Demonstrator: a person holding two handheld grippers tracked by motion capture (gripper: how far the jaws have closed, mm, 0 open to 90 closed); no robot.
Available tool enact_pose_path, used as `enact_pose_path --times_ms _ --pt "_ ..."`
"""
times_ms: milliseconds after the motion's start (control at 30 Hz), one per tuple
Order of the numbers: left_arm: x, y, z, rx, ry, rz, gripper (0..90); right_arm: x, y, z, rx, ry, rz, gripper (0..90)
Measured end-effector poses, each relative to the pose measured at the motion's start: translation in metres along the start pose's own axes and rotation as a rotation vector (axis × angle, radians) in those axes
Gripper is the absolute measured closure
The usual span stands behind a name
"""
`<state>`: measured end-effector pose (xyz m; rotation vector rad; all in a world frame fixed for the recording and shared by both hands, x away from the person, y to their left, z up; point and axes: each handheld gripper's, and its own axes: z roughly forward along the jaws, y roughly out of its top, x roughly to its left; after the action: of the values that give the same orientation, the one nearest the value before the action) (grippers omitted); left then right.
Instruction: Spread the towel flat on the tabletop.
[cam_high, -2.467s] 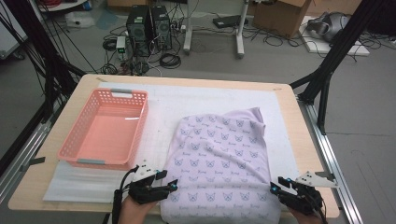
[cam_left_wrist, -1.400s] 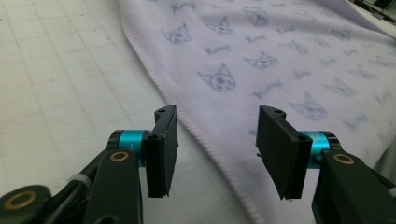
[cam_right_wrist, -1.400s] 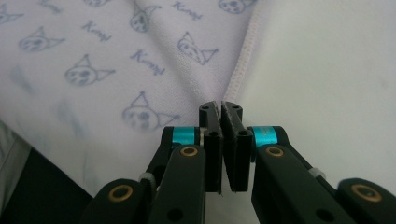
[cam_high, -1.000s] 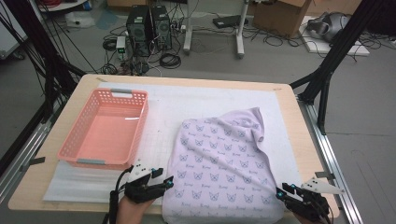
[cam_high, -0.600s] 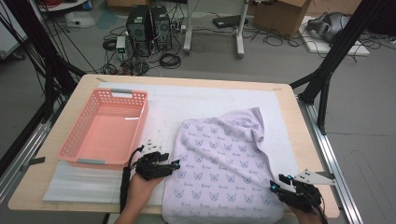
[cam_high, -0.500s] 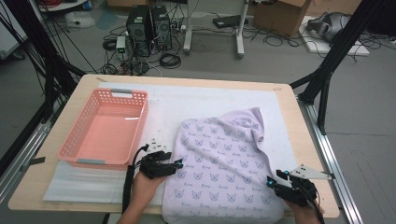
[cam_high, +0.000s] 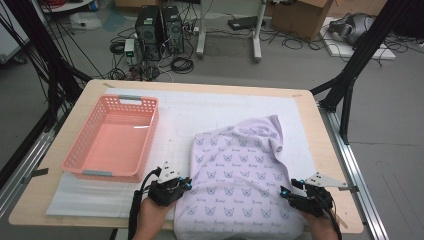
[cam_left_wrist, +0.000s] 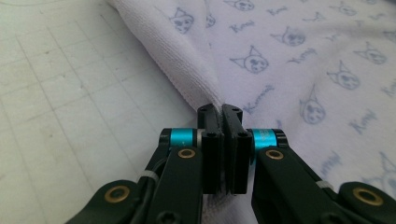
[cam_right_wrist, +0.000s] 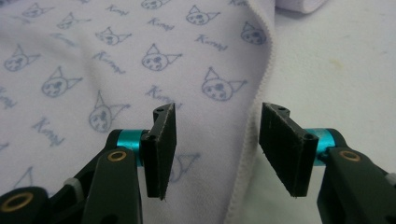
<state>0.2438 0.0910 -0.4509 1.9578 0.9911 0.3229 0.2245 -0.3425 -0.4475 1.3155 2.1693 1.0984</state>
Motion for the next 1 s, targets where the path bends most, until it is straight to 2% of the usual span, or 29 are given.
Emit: enact_pose_path --times_ms 100,133,167,200,233,267,533,733,800,867,900,933,1000 --pt "-0.001 -0.005 -0.008 -0.008 -0.017 -0.002 86.4 0.002 0.001 0.006 0.031 -0.013 -0.010 51.1" --pt "-0.002 -0.008 -0.012 -0.009 -0.031 -0.005 86.4 0.003 0.001 0.006 0.031 -0.024 -0.014 55.3" --pt "-0.003 -0.010 -0.014 -0.012 -0.039 -0.008 86.4 0.002 0.001 0.005 0.032 -0.028 -0.009 64.4" --pt "-0.003 -0.010 -0.014 -0.012 -0.039 -0.008 86.4 0.002 0.001 0.005 0.032 -0.028 -0.009 64.4" --pt "-0.005 -0.014 -0.019 -0.013 -0.053 -0.008 86.4 -0.001 0.000 0.001 0.044 0.010 0.011 80.7" --pt "-0.005 -0.014 -0.019 -0.013 -0.053 -0.008 86.4 -0.001 -0.002 -0.001 0.047 0.023 0.023 82.8" --pt "-0.013 -0.034 -0.036 -0.021 -0.110 -0.022 86.2 0.006 -0.014 -0.023 0.083 0.076 0.017 83.8" --pt "-0.019 -0.038 -0.041 -0.018 -0.134 -0.015 85.1 0.008 -0.025 -0.035 0.092 0.089 0.033 83.9" --pt "-0.020 -0.039 -0.041 -0.021 -0.143 -0.018 77.9 0.007 -0.028 -0.039 0.099 0.088 0.043 83.8" --pt "-0.020 -0.038 -0.041 -0.031 -0.158 -0.029 64.2 0.007 -0.029 -0.042 0.107 0.079 0.052 83.5" --pt "-0.019 -0.037 -0.041 -0.042 -0.156 -0.033 64.2 0.007 -0.029 -0.042 0.107 0.079 0.052 83.5" --pt "-0.018 -0.034 -0.040 -0.064 -0.143 -0.035 54.3 0.007 -0.029 -0.044 0.103 0.063 0.045 77.4" --pt "-0.012 -0.029 -0.037 -0.079 -0.134 -0.045 49.9 0.005 -0.027 -0.045 0.062 0.052 0.059 66.7"
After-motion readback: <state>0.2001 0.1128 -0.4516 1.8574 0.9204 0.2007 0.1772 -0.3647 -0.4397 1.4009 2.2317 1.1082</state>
